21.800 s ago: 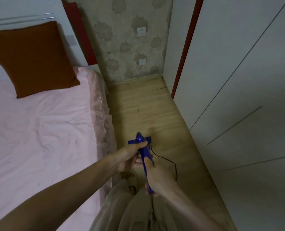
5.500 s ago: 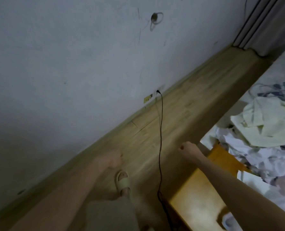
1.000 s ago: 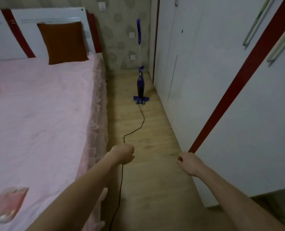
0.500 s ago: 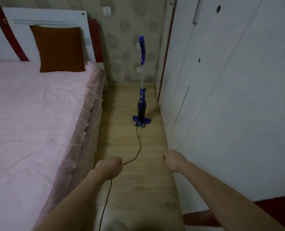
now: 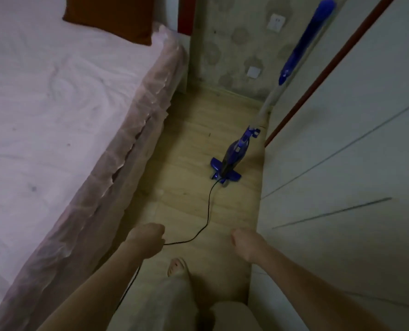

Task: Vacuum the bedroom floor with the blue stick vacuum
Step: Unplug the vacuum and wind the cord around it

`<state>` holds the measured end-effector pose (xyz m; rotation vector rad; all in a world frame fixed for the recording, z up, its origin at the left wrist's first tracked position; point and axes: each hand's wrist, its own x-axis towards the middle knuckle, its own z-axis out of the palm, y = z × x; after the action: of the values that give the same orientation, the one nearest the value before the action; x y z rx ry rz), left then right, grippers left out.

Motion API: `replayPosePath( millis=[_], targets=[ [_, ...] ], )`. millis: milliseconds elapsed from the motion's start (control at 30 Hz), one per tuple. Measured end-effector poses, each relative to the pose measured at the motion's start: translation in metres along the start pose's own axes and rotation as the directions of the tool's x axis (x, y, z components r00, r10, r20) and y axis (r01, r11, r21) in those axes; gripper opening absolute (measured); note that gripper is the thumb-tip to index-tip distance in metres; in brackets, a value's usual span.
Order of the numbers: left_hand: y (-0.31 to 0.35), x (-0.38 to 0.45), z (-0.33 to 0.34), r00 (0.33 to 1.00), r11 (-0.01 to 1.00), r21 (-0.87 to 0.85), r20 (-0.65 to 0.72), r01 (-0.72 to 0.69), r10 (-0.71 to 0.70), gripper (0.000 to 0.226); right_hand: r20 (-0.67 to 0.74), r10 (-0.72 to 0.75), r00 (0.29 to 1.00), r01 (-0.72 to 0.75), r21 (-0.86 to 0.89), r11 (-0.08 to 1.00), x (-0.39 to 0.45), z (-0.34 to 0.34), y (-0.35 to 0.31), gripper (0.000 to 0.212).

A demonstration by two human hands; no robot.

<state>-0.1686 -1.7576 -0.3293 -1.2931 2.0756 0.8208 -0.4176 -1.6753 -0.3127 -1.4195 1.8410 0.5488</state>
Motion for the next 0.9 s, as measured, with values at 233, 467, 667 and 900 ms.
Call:
replayPosePath(
  millis=[233,467,667,900],
  targets=[
    [-0.022,0.166,0.087,0.996,0.999,-0.037,0.09,0.01,-0.006,0.04,0.08,-0.074,0.994,0.081,-0.084,0.993,0.206,0.046,0.019,0.015],
    [-0.058,0.345,0.234,0.978,0.972,-0.159,0.14,0.174,-0.153,0.038,0.176,-0.26,0.949,0.304,-0.317,0.898,0.418,0.164,0.027,0.032],
    [-0.061,0.44,0.351,0.984,0.981,-0.097,0.077,0.17,-0.163,0.04,0.203,-0.443,0.873,0.473,-0.569,0.673,0.531,0.268,0.051,0.033],
    [-0.082,0.469,0.421,0.98,0.993,0.063,-0.175,0.104,-0.092,0.042,0.258,-0.49,0.832,0.511,-0.699,0.5,0.561,0.323,0.068,0.034]
  ],
)
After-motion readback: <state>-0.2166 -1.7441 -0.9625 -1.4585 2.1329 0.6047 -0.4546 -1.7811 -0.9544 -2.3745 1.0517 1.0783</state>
